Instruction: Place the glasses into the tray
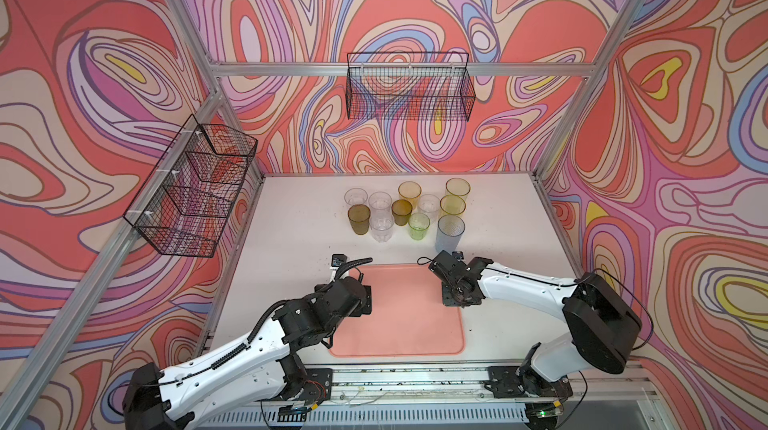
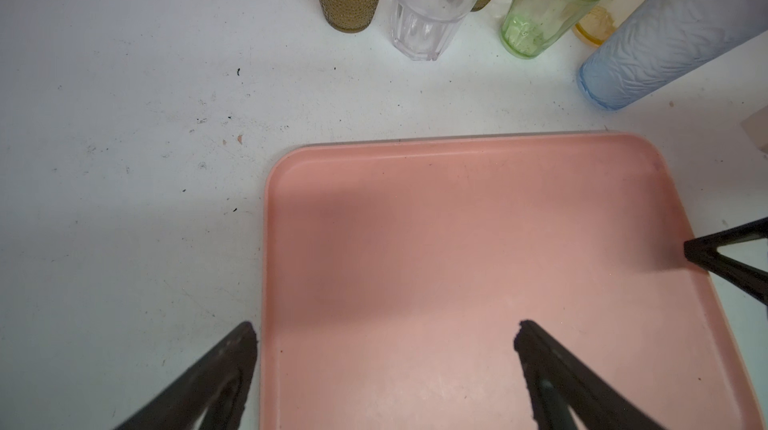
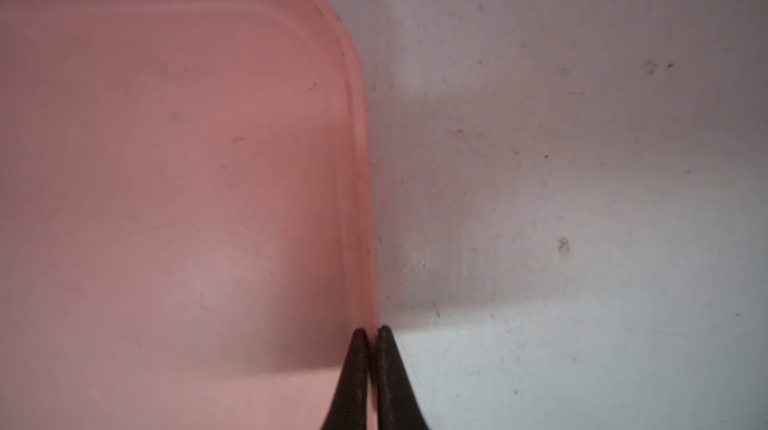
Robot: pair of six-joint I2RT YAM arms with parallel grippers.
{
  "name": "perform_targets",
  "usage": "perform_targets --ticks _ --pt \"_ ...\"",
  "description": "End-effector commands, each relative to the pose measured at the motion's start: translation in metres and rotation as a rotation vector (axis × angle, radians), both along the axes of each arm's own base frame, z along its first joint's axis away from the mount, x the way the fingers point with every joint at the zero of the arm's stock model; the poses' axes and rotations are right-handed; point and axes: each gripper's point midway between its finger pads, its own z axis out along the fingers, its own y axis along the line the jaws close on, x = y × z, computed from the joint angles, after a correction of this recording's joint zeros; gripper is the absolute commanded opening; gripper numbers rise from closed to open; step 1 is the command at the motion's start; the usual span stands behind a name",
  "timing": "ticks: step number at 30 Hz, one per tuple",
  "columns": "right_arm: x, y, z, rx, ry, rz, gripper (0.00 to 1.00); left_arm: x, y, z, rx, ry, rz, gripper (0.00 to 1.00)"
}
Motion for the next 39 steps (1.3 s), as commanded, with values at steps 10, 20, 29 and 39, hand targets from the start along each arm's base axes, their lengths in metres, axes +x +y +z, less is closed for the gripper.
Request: perform_targets --ticks 10,20,29,39 --pt "0.017 -0.003 0.04 0.007 -0.117 0.025 0.56 0.013 -0.005 0.022 -0.032 -0.048 0.014 1.0" --pt "0.021 0.03 0.109 0.342 -0.348 0.123 0.78 0.082 -0.006 0.073 -0.011 -0.099 0.066 1.0" --pt "0.016 0.016 0.156 0.404 -0.568 0.192 0.79 0.14 0.0 0.072 0.02 -0.007 0.099 0.94" --pt "0.003 0.017 0.155 0.446 -0.545 0.226 0.79 0.178 0.012 0.057 0.086 0.012 0.149 0.92"
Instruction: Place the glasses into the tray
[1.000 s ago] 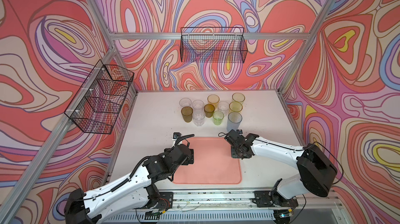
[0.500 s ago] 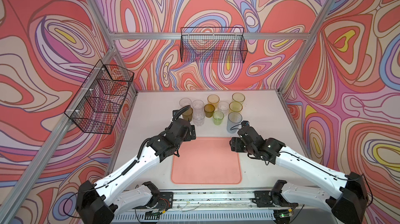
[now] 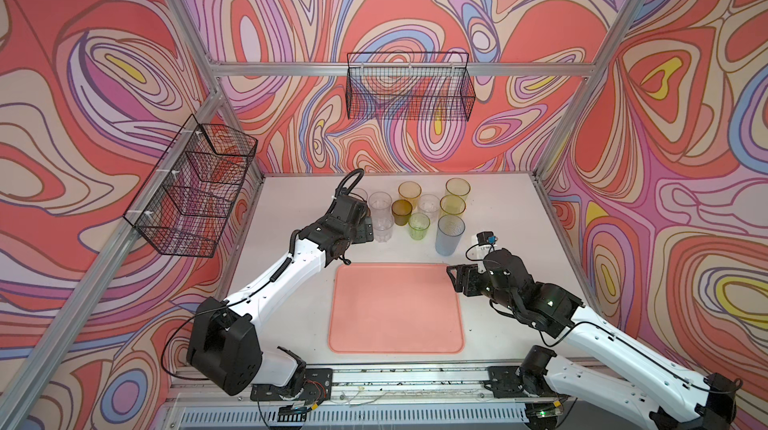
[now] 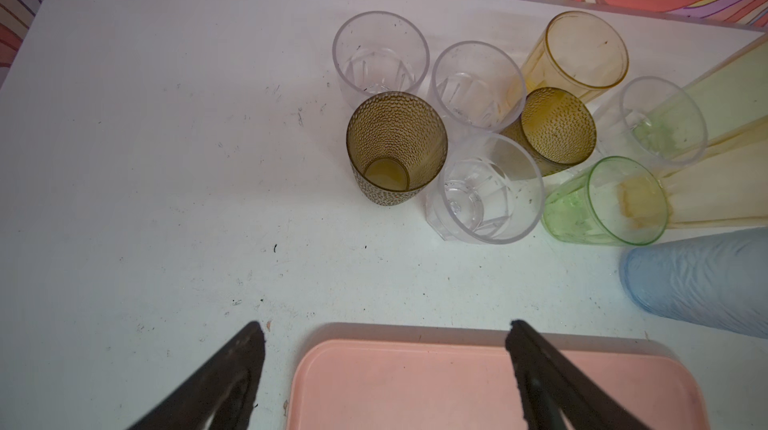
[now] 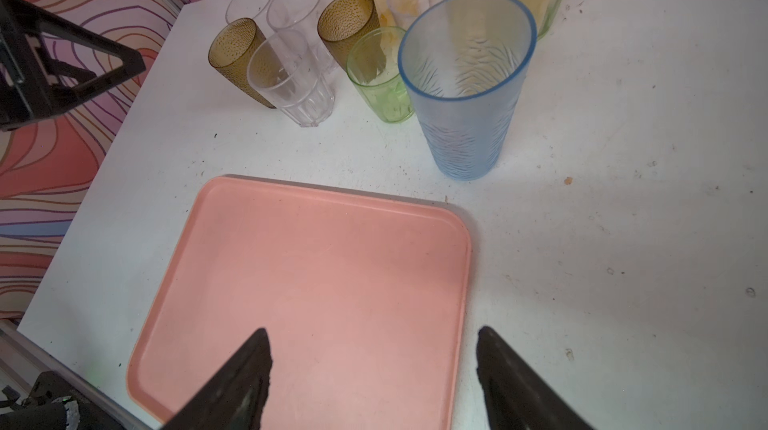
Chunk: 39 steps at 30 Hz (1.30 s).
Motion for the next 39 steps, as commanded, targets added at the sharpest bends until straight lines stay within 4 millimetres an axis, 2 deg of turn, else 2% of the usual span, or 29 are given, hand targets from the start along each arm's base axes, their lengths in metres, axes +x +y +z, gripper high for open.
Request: perform_targets --ticks 1,5,6,7,8,15,20,24,29,33,35,39 --pt "-0.005 0.0 -0.005 0.001 0.021 0.019 0.79 0.015 0.007 0.0 0.027 0.004 0.015 0.92" --pt "-0.005 -0.012 -0.005 0.014 0.03 -0.061 0.8 0.028 0.02 -0.009 0.015 0.037 0.075 0.81" --pt "-0.006 -0.013 -0.002 0.024 0.014 -0.06 0.82 0.031 0.022 -0.012 0.02 0.042 0.08 0.77" --pt "-0.007 -0.015 0.001 0.032 0.001 -0.062 0.94 0.036 0.023 -0.012 0.024 0.04 0.08 0.75" --pt "-0.008 -0.017 0.004 0.042 -0.012 -0.07 0.98 0.039 0.023 -0.013 0.029 0.042 0.078 0.72" --pt "-0.016 -0.015 0.016 0.069 -0.041 -0.017 0.98 0.058 0.029 -0.021 0.055 0.076 0.09 0.66" --pt "-0.016 -0.013 0.007 0.062 -0.02 -0.012 0.98 0.068 0.028 -0.03 0.045 0.096 0.087 0.55" --pt "-0.014 -0.018 0.002 0.052 -0.004 -0.055 0.98 0.077 0.028 -0.039 0.06 0.13 0.076 0.53" --pt "-0.014 -0.023 0.006 0.048 -0.017 -0.072 0.99 0.086 0.026 -0.045 0.072 0.137 0.068 0.5" --pt "-0.014 -0.029 0.008 0.041 -0.029 -0.093 0.98 0.091 0.026 -0.05 0.073 0.149 0.069 0.45" --pt "-0.014 -0.033 0.008 0.034 -0.029 -0.113 0.98 0.093 0.027 -0.053 0.073 0.158 0.069 0.39" --pt "-0.013 -0.033 0.005 0.023 -0.013 -0.124 0.99 0.096 0.027 -0.058 0.078 0.167 0.071 0.35"
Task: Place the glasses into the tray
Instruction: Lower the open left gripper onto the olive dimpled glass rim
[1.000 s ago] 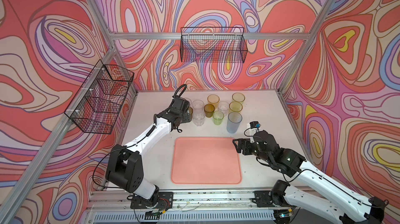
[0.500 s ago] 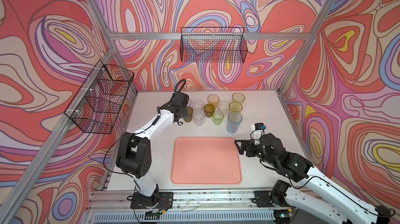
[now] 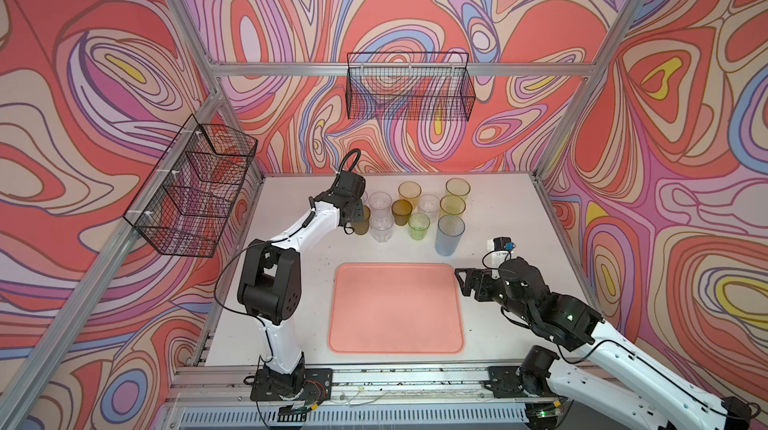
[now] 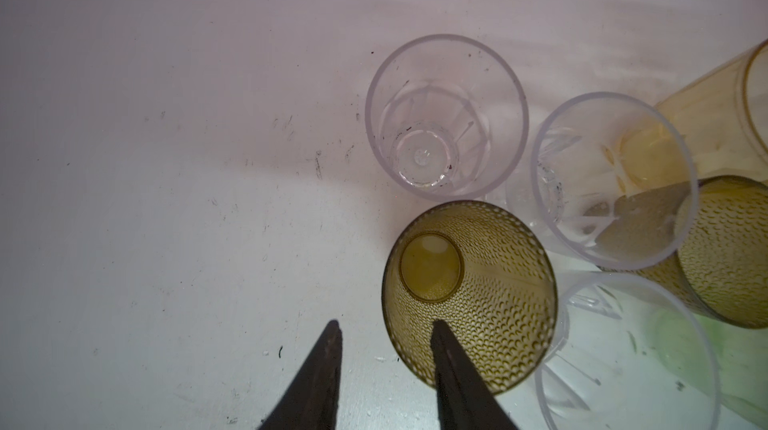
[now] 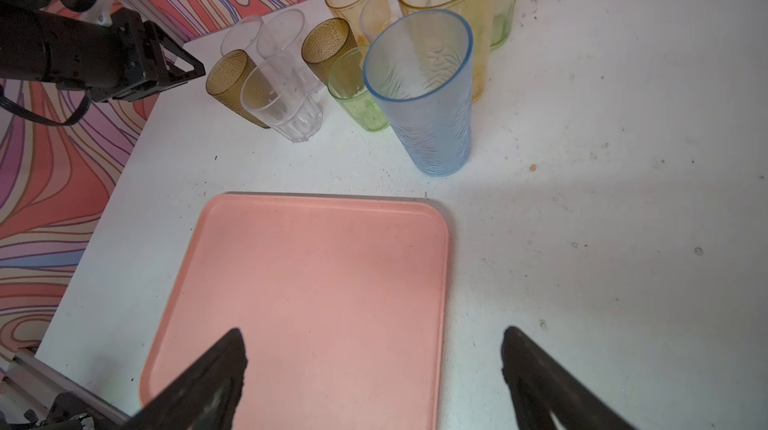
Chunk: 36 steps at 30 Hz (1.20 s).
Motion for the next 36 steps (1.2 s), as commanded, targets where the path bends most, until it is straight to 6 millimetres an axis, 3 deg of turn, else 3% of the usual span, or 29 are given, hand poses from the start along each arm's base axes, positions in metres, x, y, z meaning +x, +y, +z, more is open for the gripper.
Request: perform_targets --ticks 1,14,28,36 --pt "0.001 -0.006 -0.004 -0.021 0.018 -0.033 0.98 0.0 0.002 -0.008 0.017 0.035 -0.005 0.34" --pt "0.001 -0.001 -0.01 -0.02 0.03 -0.014 0.98 0.01 0.008 -0.02 0.026 0.066 0.008 0.3" --pt "0.001 -0.002 -0.014 -0.026 0.036 -0.017 0.98 0.016 0.009 -0.035 0.026 0.1 0.01 0.15" --pt "0.0 -0.002 -0.014 -0.02 0.036 -0.013 0.98 0.014 0.01 -0.036 0.026 0.105 0.015 0.12"
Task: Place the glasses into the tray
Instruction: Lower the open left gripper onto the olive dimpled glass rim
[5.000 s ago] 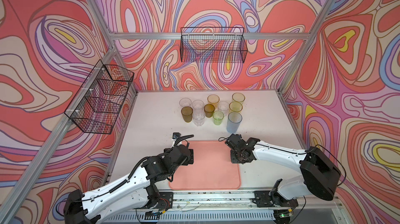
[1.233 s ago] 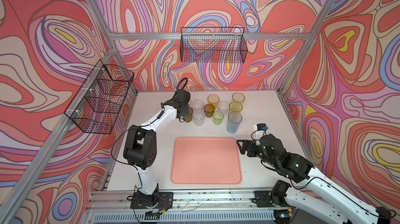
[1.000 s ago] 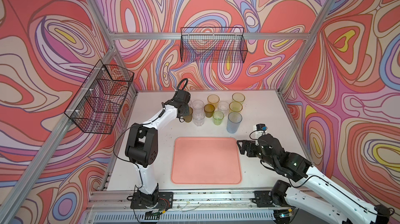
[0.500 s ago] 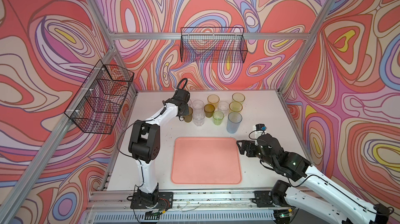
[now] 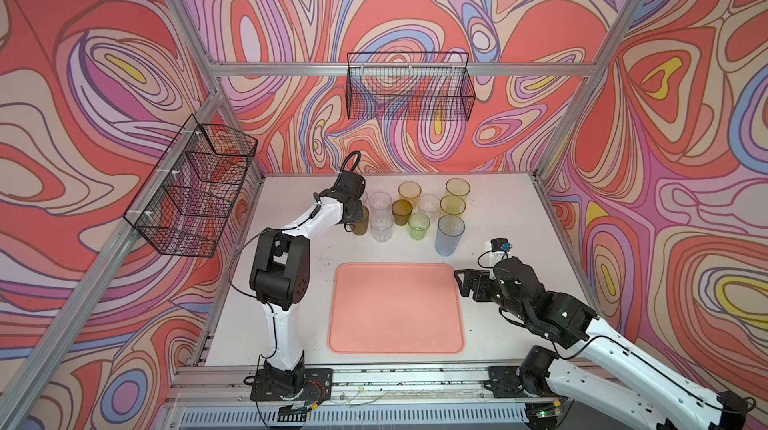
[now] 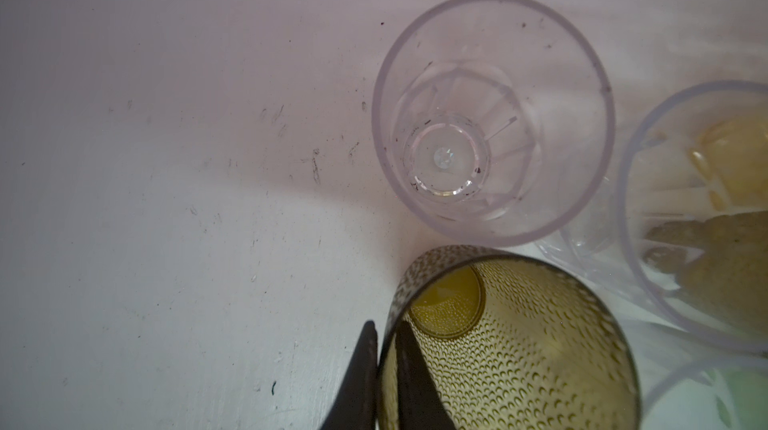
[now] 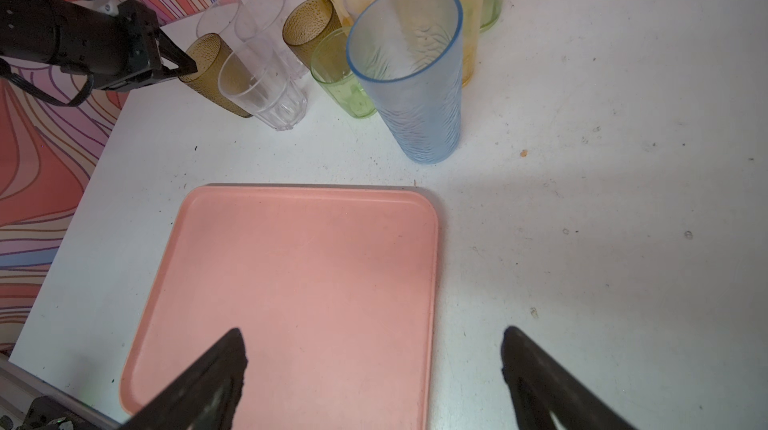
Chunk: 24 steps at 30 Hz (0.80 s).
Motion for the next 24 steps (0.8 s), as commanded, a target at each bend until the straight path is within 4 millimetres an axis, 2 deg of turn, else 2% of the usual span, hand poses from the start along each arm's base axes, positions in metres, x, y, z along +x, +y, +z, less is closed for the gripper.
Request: perform_targets --ticks 1,8,24 --pt "-0.001 -0.001 -0.003 0.006 0.001 -0.006 0.98 -0.002 0.004 -0.003 0.007 0.028 0.005 0.12" --pt "-0.002 0.003 -0.003 0.039 0.003 0.006 0.98 -0.007 0.007 -0.002 0.022 0.034 0.005 0.0" --pt "-0.002 0.006 -0.001 0.058 -0.015 0.024 0.98 -0.043 0.028 -0.003 0.089 0.1 0.039 0.0"
